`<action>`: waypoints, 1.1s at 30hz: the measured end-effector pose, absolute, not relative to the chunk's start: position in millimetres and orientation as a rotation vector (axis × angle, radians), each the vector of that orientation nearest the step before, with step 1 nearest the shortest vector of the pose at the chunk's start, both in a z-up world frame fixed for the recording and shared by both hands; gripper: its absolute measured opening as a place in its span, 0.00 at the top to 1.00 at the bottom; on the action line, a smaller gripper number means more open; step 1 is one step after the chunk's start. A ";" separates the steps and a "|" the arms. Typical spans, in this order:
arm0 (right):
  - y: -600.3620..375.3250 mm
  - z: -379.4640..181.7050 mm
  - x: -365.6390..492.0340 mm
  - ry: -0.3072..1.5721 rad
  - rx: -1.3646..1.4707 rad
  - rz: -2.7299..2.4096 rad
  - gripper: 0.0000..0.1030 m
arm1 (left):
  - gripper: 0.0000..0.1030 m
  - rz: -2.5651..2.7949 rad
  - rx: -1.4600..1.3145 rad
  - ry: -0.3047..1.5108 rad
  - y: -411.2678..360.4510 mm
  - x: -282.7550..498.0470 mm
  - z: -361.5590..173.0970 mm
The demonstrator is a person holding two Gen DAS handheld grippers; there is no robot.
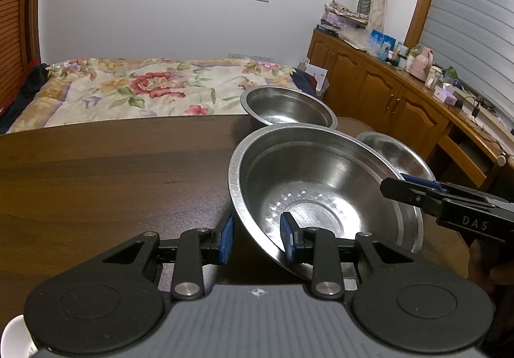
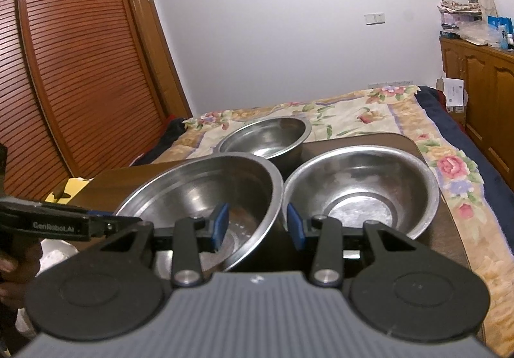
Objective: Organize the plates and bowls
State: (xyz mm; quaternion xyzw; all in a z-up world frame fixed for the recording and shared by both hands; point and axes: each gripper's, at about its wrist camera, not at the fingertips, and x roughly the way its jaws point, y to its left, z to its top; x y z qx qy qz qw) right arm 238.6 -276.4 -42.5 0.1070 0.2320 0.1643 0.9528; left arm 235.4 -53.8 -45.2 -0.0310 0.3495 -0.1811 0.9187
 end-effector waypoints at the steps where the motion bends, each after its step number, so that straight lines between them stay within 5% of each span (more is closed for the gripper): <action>1: -276.9 -42.7 239.4 0.474 0.222 0.335 0.60 | 0.68 -0.371 -0.062 0.719 -53.9 236.2 -45.3; 12: -275.2 -44.0 238.6 0.466 0.234 0.337 0.78 | 0.75 -0.370 -0.061 0.727 -54.5 236.7 -46.6; 33: -284.6 -31.0 199.1 0.428 0.296 0.326 0.79 | 0.75 -0.418 -0.057 0.657 -50.5 196.5 -28.0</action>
